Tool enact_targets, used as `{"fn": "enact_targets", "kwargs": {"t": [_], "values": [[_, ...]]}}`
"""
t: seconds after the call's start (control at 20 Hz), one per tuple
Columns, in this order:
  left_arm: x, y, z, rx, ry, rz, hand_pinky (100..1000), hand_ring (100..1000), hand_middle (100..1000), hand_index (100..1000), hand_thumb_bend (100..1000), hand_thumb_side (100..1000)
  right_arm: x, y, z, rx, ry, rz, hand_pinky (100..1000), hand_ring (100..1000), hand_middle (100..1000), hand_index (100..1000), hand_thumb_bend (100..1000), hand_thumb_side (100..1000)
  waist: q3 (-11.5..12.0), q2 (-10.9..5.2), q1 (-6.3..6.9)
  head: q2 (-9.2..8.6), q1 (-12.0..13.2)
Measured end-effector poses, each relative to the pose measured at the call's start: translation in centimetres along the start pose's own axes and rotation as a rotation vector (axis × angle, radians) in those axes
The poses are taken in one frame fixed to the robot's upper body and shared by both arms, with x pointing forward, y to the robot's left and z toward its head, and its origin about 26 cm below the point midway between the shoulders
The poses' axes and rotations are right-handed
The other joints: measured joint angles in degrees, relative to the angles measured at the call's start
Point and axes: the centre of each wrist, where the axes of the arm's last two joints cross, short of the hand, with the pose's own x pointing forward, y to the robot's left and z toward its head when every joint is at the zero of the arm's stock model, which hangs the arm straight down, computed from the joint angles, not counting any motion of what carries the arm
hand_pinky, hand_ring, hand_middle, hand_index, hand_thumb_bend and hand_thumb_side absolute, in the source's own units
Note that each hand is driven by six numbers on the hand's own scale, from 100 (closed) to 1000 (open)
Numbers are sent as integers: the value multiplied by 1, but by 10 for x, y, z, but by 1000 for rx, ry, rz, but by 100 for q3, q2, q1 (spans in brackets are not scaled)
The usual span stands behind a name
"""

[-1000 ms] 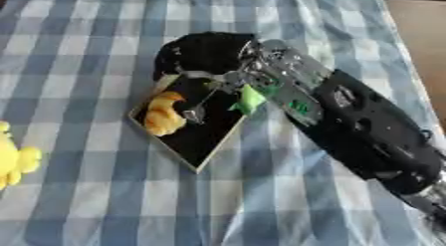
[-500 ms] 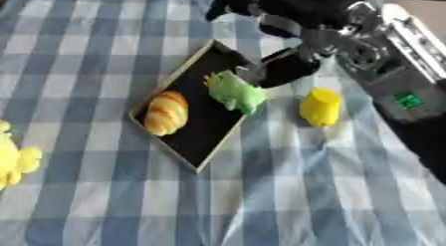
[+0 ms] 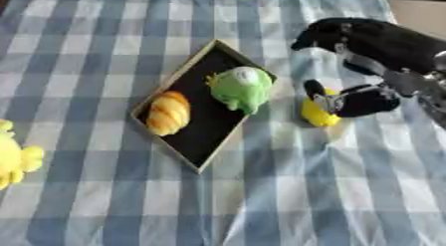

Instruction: Pick up objects on the table and place them in the box.

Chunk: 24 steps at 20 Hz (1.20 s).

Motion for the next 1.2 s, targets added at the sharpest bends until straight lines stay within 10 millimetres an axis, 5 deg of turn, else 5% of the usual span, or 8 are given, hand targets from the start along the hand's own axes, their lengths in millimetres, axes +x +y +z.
{"fn": "enact_targets", "kwargs": {"t": [0.55, 0.85, 1.2], "values": [[-1, 1, 0, 2, 4, -2, 710, 836, 694, 812, 236, 753, -4, 7, 1, 67, 117, -4, 946, 987, 866, 934, 190, 388, 28, 5, 3, -9, -9], [-1, 0, 0, 2, 5, -1, 710, 837, 695, 813, 234, 756, -20, 22, -5, 125, 178, -55, 948, 991, 868, 933, 273, 298, 42, 6, 3, -10, -22], [-2, 0, 0, 2, 5, 1, 709, 837, 693, 811, 232, 758, -39, 40, -10, 185, 235, -93, 946, 988, 865, 932, 304, 325, 49, 8, 11, -52, -45]]}}
